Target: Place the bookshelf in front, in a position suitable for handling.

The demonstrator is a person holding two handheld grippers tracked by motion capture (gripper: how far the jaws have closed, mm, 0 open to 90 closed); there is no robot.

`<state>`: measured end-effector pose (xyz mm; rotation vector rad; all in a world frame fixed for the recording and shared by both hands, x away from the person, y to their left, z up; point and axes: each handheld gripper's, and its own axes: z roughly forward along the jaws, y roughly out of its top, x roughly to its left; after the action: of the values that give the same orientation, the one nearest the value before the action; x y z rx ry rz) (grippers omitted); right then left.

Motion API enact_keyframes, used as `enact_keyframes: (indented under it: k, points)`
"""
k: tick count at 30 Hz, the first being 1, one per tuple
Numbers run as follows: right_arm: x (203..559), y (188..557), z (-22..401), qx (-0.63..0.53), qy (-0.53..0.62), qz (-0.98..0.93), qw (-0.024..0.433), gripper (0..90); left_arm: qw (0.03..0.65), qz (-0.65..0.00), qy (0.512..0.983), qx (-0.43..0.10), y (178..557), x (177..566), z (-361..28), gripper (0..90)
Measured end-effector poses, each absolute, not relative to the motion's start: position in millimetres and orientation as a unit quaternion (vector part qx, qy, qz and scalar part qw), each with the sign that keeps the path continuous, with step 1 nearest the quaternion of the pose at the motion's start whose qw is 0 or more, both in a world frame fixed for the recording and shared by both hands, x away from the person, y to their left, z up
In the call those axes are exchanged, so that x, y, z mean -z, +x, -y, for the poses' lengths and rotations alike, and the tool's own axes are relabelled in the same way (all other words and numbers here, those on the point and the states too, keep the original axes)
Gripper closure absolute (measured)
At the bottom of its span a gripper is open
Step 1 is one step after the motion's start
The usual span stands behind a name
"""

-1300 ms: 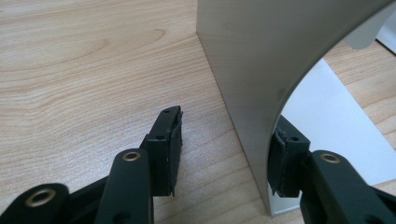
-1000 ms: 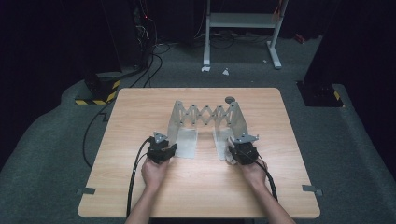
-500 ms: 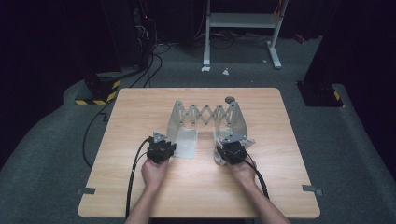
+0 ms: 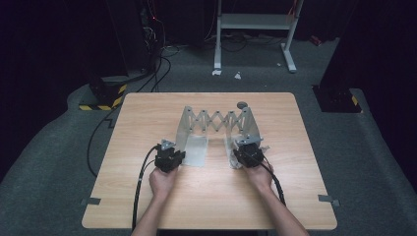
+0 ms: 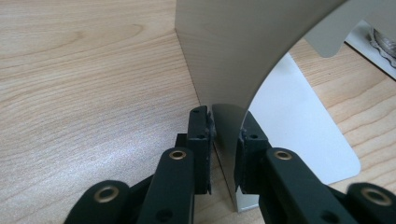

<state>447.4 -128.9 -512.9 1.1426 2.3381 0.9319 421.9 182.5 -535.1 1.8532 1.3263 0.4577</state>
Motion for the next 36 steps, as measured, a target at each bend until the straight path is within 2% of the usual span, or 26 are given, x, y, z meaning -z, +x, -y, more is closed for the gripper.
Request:
enact_keyframes:
  k: [10,17,24,36]
  points:
    - [512.7,439.6,112.8,-0.338,0.38,-0.843,0.174,83.6,0.398,-0.524,0.731,-0.179,421.9,535.1,-182.4,80.0]
    - [513.2,443.5,128.6,-0.333,0.4,-0.836,0.177,83.5,0.399,-0.524,0.731,-0.179,421.9,535.2,-182.5,80.0]
    - [512.8,427.7,144.0,-0.331,0.4,-0.836,0.178,83.5,0.398,-0.524,0.731,-0.179,421.9,535.2,-182.5,80.0]
    - [514.4,430.1,116.6,-0.338,0.376,-0.846,0.168,83.5,0.399,-0.525,0.731,-0.178,421.9,535.2,-182.4,80.0]
